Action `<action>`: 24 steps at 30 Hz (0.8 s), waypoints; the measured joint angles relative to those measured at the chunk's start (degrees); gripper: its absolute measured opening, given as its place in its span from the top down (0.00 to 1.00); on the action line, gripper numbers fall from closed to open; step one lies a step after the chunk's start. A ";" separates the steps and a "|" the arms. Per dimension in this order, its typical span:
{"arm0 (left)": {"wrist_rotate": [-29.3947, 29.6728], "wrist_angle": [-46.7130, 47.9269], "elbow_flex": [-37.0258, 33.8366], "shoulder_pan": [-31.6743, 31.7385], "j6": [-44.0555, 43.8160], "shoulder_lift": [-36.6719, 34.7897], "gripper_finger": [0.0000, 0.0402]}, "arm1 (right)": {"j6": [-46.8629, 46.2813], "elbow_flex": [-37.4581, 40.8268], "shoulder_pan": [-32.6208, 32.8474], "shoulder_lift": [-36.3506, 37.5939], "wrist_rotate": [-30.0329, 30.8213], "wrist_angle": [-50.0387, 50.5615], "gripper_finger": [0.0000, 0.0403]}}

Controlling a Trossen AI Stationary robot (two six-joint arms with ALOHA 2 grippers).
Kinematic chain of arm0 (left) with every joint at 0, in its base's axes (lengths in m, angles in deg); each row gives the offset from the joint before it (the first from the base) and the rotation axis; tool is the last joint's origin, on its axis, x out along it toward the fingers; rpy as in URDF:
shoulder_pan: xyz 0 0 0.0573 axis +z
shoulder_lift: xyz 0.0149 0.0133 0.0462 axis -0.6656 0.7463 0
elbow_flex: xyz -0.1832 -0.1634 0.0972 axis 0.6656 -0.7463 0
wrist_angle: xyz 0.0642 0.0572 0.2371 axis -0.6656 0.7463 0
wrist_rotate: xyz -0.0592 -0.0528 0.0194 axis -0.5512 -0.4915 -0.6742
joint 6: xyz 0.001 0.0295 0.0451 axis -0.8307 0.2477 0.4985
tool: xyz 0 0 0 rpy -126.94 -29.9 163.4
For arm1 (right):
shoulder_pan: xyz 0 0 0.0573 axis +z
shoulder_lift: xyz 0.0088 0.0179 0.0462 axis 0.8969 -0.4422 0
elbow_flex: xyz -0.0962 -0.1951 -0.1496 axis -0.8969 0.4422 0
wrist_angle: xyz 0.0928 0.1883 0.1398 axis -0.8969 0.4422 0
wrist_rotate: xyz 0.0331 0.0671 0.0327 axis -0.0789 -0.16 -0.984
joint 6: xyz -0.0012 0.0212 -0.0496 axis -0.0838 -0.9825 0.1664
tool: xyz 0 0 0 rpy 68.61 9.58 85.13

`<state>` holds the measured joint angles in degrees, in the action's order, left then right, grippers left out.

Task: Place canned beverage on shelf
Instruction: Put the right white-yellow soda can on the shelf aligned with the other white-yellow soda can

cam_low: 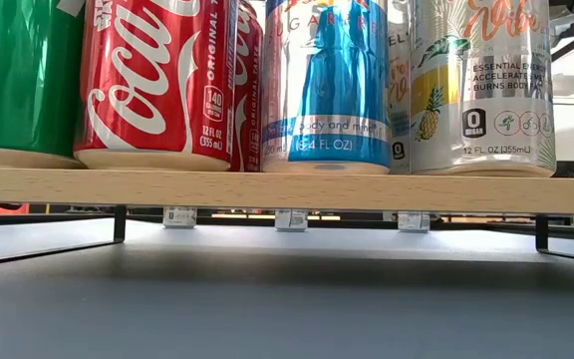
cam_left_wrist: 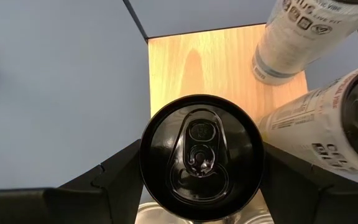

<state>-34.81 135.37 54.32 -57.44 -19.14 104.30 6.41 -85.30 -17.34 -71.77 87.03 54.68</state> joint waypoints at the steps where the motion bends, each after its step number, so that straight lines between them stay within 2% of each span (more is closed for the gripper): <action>1: 0.02 0.18 0.00 0.09 0.00 0.00 0.37 | 0.00 0.00 0.00 0.00 0.00 0.00 0.25; 24: -1.07 1.54 0.00 0.49 0.92 -0.02 0.37 | -0.04 0.00 0.01 0.00 0.00 -0.02 0.25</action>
<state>-35.88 136.91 54.32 -56.95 -18.22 104.28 6.36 -85.30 -17.33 -71.77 87.03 54.66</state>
